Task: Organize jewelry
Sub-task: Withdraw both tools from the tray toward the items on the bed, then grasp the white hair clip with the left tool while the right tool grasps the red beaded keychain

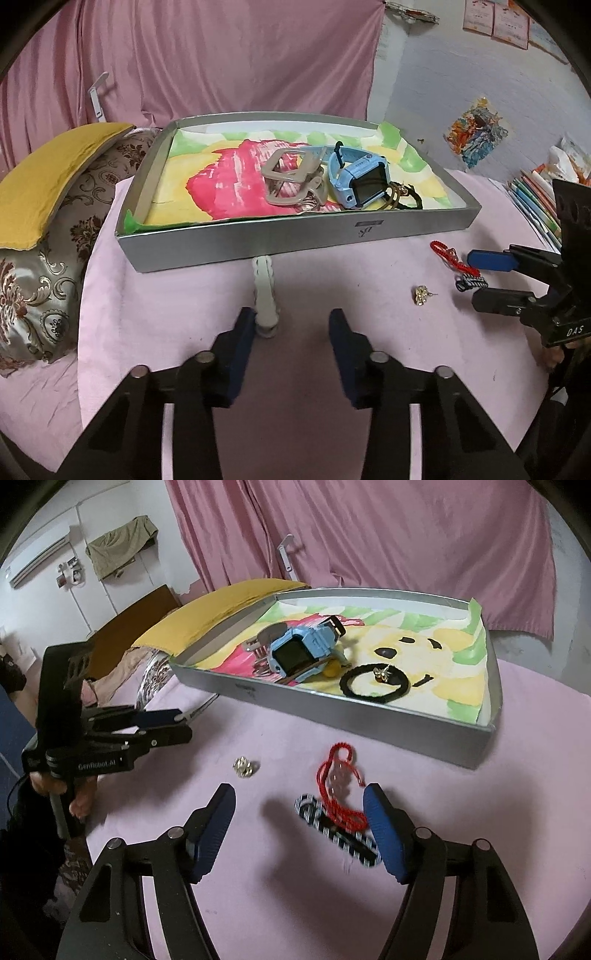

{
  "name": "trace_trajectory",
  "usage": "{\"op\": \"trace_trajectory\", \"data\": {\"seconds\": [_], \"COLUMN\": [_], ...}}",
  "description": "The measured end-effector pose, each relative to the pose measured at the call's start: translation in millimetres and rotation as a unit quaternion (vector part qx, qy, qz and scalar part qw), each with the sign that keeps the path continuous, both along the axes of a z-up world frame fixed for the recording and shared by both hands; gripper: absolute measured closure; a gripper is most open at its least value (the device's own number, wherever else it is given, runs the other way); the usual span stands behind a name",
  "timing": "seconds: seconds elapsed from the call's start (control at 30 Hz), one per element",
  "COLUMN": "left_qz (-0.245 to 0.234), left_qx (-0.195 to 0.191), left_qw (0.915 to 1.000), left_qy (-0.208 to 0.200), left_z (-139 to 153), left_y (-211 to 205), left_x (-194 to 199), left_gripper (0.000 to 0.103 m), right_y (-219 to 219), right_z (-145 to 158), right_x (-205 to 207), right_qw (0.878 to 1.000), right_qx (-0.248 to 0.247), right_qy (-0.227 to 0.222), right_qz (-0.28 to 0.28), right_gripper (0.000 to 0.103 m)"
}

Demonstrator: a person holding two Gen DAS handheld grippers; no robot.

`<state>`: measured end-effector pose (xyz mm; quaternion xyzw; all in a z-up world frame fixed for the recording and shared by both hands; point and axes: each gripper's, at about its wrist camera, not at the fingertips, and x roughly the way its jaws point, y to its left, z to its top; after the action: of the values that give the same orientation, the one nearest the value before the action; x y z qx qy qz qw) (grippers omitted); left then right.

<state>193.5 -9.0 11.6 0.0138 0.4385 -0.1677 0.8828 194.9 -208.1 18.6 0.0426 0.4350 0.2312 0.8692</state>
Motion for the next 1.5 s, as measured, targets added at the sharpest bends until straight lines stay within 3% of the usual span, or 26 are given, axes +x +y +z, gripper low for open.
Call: {"op": "trace_trajectory", "data": {"seconds": [0.3,0.47,0.6,1.1,1.27,1.5], "left_qz": [0.022,0.029,0.013,0.028,0.025,0.026], "left_qx": [0.022,0.041,0.047,0.023,0.004,-0.029], "left_qw": [0.9995,0.9987,0.9988,0.9994,0.9997,0.9962], "left_qy": [-0.001,-0.001,0.003,0.0,-0.003,-0.079], "left_z": [0.3,0.3,1.5,1.3,1.7,14.9], "left_y": [-9.4,-14.6,-19.0,-15.5,-13.3,-18.3], "left_x": [4.9,8.5,6.8,-2.8,-17.0,-54.4], "left_gripper": [0.074,0.079,0.091,0.091,0.092,0.092], "right_y": [3.3,5.1,6.2,1.9,0.6,0.7], "right_z": [-3.7,-3.1,-1.3,-0.7,6.8,24.1], "right_x": [17.4,18.6,16.2,-0.5,-10.3,-26.6], "right_qw": [0.999,0.998,0.997,0.998,0.998,0.995], "right_qx": [-0.038,-0.064,-0.081,-0.06,-0.044,-0.031], "right_qy": [0.0,-0.007,-0.013,-0.011,-0.036,-0.094], "right_qz": [-0.017,-0.006,0.016,0.025,0.025,0.008], "right_gripper": [0.08,0.085,0.092,0.094,0.094,0.094]}}
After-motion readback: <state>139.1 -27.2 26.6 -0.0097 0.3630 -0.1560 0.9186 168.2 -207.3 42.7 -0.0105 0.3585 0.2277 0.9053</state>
